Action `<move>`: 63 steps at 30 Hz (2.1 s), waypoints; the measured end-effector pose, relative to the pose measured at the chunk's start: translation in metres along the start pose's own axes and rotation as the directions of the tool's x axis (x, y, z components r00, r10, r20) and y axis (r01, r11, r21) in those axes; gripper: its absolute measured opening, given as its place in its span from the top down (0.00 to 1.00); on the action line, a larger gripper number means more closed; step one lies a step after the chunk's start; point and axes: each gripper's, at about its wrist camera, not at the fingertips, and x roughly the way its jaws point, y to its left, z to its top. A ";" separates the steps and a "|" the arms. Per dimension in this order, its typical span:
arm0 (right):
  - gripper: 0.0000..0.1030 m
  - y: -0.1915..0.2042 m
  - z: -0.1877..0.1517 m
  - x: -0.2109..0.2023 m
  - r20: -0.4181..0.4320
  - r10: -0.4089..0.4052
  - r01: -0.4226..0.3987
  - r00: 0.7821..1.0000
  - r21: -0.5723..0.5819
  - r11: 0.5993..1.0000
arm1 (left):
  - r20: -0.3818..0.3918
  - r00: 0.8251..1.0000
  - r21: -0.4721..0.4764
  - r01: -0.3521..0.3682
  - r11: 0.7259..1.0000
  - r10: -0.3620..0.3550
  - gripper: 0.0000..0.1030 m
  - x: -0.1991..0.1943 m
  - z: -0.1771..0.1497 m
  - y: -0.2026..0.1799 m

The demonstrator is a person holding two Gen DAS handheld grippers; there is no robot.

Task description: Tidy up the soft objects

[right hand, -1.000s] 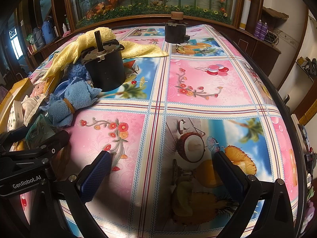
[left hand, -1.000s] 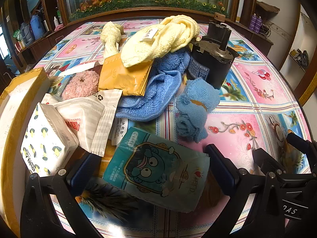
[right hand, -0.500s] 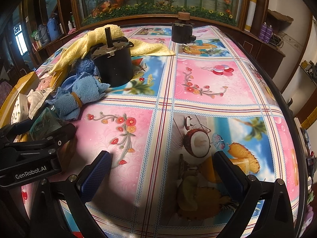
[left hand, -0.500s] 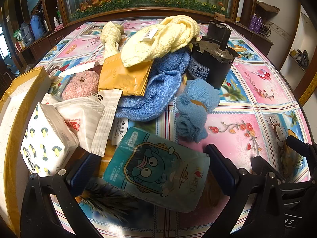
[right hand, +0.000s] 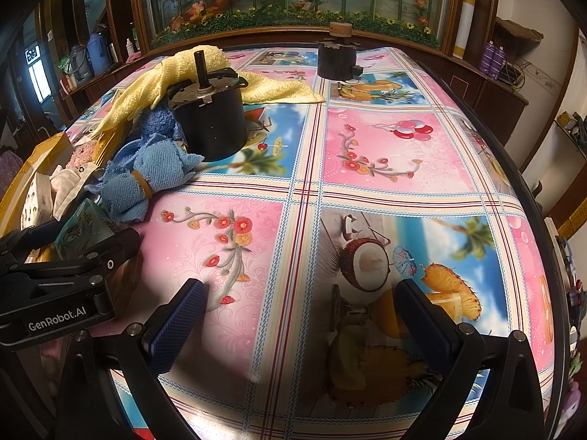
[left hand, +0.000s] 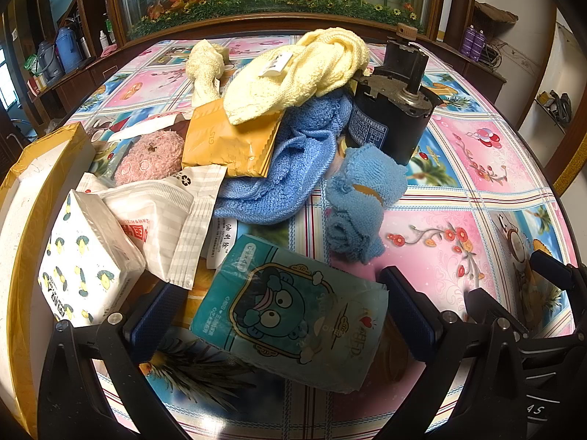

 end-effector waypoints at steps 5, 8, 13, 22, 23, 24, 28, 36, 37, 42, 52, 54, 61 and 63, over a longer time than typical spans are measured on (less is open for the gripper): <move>0.00 -0.001 0.001 0.001 0.000 -0.004 0.004 1.000 0.003 1.000 | -0.002 0.999 -0.055 -0.037 0.998 0.037 0.00 -0.001 -0.002 -0.004; 0.00 0.005 0.000 -0.002 -0.001 0.027 -0.027 1.000 -0.031 0.999 | -0.041 0.999 -0.042 -0.023 0.999 0.022 0.00 -0.002 -0.002 -0.003; 0.00 0.012 -0.004 -0.005 -0.028 0.073 -0.076 0.997 -0.089 0.993 | -0.061 0.998 -0.035 -0.018 0.999 0.016 0.00 -0.011 -0.014 0.004; 0.00 0.020 -0.009 -0.009 -0.061 0.038 -0.041 0.997 -0.042 0.998 | -0.052 0.998 -0.060 -0.045 0.997 0.042 0.00 -0.015 -0.018 0.004; 0.00 0.020 -0.009 -0.009 -0.061 0.038 -0.041 0.997 -0.042 0.998 | -0.051 0.998 -0.060 -0.047 0.997 0.044 0.00 -0.014 -0.018 0.004; 0.00 0.020 -0.009 -0.009 -0.060 0.038 -0.040 0.997 -0.042 0.998 | -0.048 0.998 -0.063 -0.047 0.997 0.044 0.00 -0.014 -0.018 0.005; 0.00 0.022 -0.011 -0.011 -0.061 0.028 -0.030 0.998 -0.045 0.999 | -0.056 0.998 -0.054 -0.035 0.998 0.032 0.00 -0.015 -0.018 0.006; 0.02 0.007 -0.021 -0.053 0.039 -0.070 0.071 0.997 -0.017 0.997 | 0.023 1.000 -0.080 0.011 0.997 -0.009 0.00 -0.052 -0.028 0.011; 0.02 0.003 -0.020 -0.065 0.067 -0.088 0.089 0.994 -0.012 0.996 | 0.063 0.998 -0.074 0.012 0.997 -0.007 0.00 -0.066 -0.028 0.011; 0.02 -0.012 -0.010 -0.143 0.268 -0.170 0.168 0.948 0.029 0.985 | 0.285 0.959 -0.067 0.018 0.998 0.002 0.00 -0.153 -0.024 0.021; 0.00 -0.004 0.081 -0.314 0.650 -0.201 0.243 0.733 0.026 0.970 | 0.658 0.743 -0.092 -0.081 0.992 0.121 0.00 -0.340 0.007 0.091; 0.00 0.004 0.111 -0.327 0.625 -0.070 0.113 0.777 -0.029 0.993 | 0.662 0.729 -0.137 -0.110 0.984 0.174 0.00 -0.352 0.019 0.111; 0.00 0.033 0.116 -0.251 0.595 0.110 -0.103 0.796 -0.046 0.994 | 0.495 0.852 -0.160 -0.105 0.982 0.172 0.00 -0.275 0.026 0.156; 0.00 0.045 0.108 -0.206 0.531 0.106 -0.081 0.841 -0.071 0.994 | 0.401 0.910 -0.149 -0.050 0.988 0.107 0.00 -0.223 0.023 0.157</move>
